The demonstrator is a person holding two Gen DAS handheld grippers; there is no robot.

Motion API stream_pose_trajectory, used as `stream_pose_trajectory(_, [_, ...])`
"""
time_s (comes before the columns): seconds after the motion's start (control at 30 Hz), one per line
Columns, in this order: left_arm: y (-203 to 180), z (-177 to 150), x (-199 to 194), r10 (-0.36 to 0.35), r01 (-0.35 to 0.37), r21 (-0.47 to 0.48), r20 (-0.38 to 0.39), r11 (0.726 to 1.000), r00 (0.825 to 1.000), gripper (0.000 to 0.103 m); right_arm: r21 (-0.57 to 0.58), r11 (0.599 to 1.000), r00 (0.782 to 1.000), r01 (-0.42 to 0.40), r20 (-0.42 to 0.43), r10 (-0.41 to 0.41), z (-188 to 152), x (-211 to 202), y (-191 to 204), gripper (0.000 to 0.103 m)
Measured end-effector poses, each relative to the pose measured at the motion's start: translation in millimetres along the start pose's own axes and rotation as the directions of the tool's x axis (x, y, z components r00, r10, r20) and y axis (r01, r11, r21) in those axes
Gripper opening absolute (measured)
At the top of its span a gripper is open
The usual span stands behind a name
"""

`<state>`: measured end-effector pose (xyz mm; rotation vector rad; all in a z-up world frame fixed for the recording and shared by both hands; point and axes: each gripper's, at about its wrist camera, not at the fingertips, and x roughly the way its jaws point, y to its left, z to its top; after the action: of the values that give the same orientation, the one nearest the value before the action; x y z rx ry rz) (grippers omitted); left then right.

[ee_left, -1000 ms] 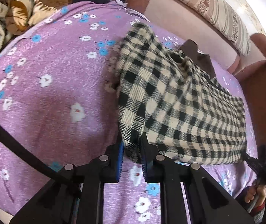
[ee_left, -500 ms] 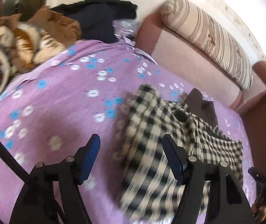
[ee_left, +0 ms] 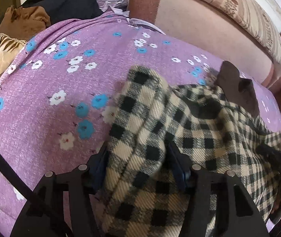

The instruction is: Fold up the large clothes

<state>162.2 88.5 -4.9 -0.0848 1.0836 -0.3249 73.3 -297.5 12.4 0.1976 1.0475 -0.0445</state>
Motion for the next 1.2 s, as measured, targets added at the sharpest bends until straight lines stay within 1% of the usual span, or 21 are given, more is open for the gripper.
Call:
stream_pose_trajectory(0.07, [10, 6, 3, -0.010, 0.009, -0.038, -0.008, 0.999, 1.000, 0.060, 0.012, 1.000, 1.000, 0.020, 0.004, -0.020, 12, 4, -3, 0.040])
stream_pose_trajectory(0.17, [25, 12, 0, -0.049, 0.047, -0.109, -0.015, 0.993, 0.999, 0.060, 0.020, 0.998, 0.998, 0.062, 0.006, -0.062, 25, 4, -5, 0.040])
stream_pose_trajectory(0.27, [35, 15, -14, -0.058, 0.059, -0.168, 0.010, 0.984, 0.998, 0.060, 0.032, 0.992, 0.991, 0.124, 0.047, -0.126, 29, -11, -4, 0.042])
stream_pose_trajectory(0.33, [42, 16, -31, -0.027, 0.036, -0.191, 0.050, 0.981, 0.998, 0.060, 0.060, 0.992, 0.989, 0.113, 0.085, -0.118, 26, -29, -5, 0.049])
stream_pose_trajectory(0.4, [47, 15, -46, 0.002, 0.015, -0.205, 0.084, 0.979, 0.996, 0.060, 0.083, 0.993, 0.990, 0.078, 0.108, -0.087, 19, -45, -4, 0.050])
stream_pose_trajectory(0.47, [52, 11, -59, 0.037, -0.016, -0.204, 0.101, 0.979, 0.994, 0.060, 0.068, 0.998, 0.992, 0.013, 0.126, -0.022, 11, -60, 7, 0.050])
stream_pose_trajectory(0.57, [63, 0, -74, 0.084, -0.062, -0.199, 0.106, 0.978, 0.991, 0.060, -0.012, 0.996, 0.988, -0.094, 0.120, 0.094, -7, -77, 44, 0.052])
stream_pose_trajectory(0.63, [71, -8, -83, 0.102, -0.078, -0.206, 0.106, 0.975, 0.989, 0.060, -0.078, 0.977, 0.975, -0.198, 0.085, 0.205, -17, -82, 79, 0.052])
stream_pose_trajectory(0.7, [78, -14, -89, 0.114, -0.091, -0.199, 0.104, 0.976, 0.988, 0.060, -0.152, 0.945, 0.954, -0.290, 0.036, 0.298, -30, -86, 122, 0.052])
stream_pose_trajectory(0.77, [82, -20, -94, 0.138, -0.116, -0.191, 0.109, 0.975, 0.984, 0.060, -0.219, 0.910, 0.934, -0.351, -0.010, 0.358, -39, -85, 162, 0.053])
stream_pose_trajectory(0.8, [85, -24, -97, 0.159, -0.136, -0.185, 0.113, 0.973, 0.981, 0.060, -0.267, 0.885, 0.922, -0.381, -0.043, 0.384, -45, -84, 189, 0.056])
stream_pose_trajectory(0.83, [88, -26, -99, 0.171, -0.148, -0.182, 0.116, 0.972, 0.978, 0.060, -0.293, 0.870, 0.916, -0.397, -0.066, 0.396, -49, -82, 209, 0.058])
stream_pose_trajectory(0.9, [94, -30, -104, 0.207, -0.184, -0.178, 0.120, 0.967, 0.971, 0.060, -0.333, 0.844, 0.906, -0.421, -0.109, 0.409, -55, -76, 249, 0.059])
stream_pose_trajectory(0.93, [98, -32, -106, 0.218, -0.194, -0.184, 0.120, 0.964, 0.969, 0.060, -0.349, 0.837, 0.906, -0.421, -0.124, 0.405, -57, -71, 268, 0.060])
stream_pose_trajectory(0.97, [105, -33, -108, 0.219, -0.193, -0.201, 0.117, 0.960, 0.969, 0.060, -0.361, 0.838, 0.912, -0.409, -0.132, 0.389, -58, -66, 285, 0.062])
stream_pose_trajectory(1.0, [111, -35, -108, 0.211, -0.184, -0.218, 0.111, 0.959, 0.971, 0.060, -0.375, 0.845, 0.924, -0.382, -0.138, 0.356, -59, -57, 302, 0.063])
stream_pose_trajectory(1.07, [120, -38, -108, 0.182, -0.154, -0.250, 0.096, 0.956, 0.978, 0.060, -0.393, 0.853, 0.939, -0.344, -0.147, 0.311, -62, -44, 320, 0.063])
stream_pose_trajectory(1.1, [122, -40, -107, 0.166, -0.137, -0.260, 0.092, 0.956, 0.982, 0.060, -0.414, 0.853, 0.948, -0.317, -0.151, 0.279, -63, -39, 327, 0.059])
stream_pose_trajectory(1.13, [124, -40, -106, 0.147, -0.119, -0.265, 0.086, 0.957, 0.985, 0.060, -0.435, 0.850, 0.955, -0.296, -0.146, 0.258, -62, -35, 328, 0.026])
stream_pose_trajectory(1.17, [124, -42, -105, 0.120, -0.095, -0.261, 0.081, 0.961, 0.989, 0.060, -0.452, 0.849, 0.962, -0.274, -0.132, 0.240, -62, -36, 328, 0.005])
stream_pose_trajectory(1.2, [122, -42, -104, 0.092, -0.069, -0.251, 0.080, 0.966, 0.993, 0.060, -0.439, 0.856, 0.962, -0.272, -0.132, 0.238, -59, -37, 319, 0.003])
